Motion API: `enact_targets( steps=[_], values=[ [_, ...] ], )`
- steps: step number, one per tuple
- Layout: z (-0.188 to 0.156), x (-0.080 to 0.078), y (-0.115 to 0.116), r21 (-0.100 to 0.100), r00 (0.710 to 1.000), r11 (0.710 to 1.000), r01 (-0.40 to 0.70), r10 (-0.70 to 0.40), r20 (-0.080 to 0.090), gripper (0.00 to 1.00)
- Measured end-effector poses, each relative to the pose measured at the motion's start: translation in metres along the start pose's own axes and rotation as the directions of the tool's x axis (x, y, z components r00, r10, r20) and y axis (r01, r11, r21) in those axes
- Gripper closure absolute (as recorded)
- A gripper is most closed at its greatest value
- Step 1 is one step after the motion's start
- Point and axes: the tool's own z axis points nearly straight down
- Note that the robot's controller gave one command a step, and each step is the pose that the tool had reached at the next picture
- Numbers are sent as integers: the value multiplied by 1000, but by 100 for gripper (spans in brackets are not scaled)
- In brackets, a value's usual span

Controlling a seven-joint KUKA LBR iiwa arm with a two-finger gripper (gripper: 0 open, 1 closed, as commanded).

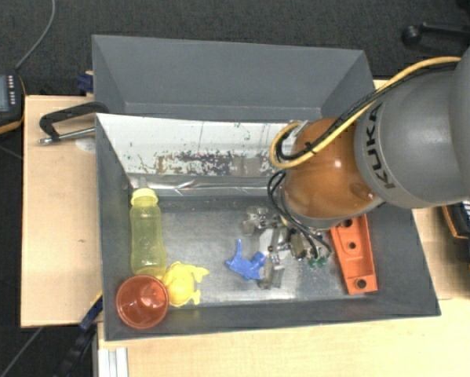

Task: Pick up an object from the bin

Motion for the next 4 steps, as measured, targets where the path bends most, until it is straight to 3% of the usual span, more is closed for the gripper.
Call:
enact_targets(
  steps=[1, 2, 3, 4],
  values=[
    [14, 5, 5, -1, 1000, 1000, 6, -6, -3, 0],
    [33, -4, 66, -1, 969, 969, 248, -248, 4, 100],
    [33, -4, 66, -1, 969, 969, 248, -248, 4, 100],
    [-75, -6, 59, -2, 972, 972, 236, -236, 8, 100]
  ],
)
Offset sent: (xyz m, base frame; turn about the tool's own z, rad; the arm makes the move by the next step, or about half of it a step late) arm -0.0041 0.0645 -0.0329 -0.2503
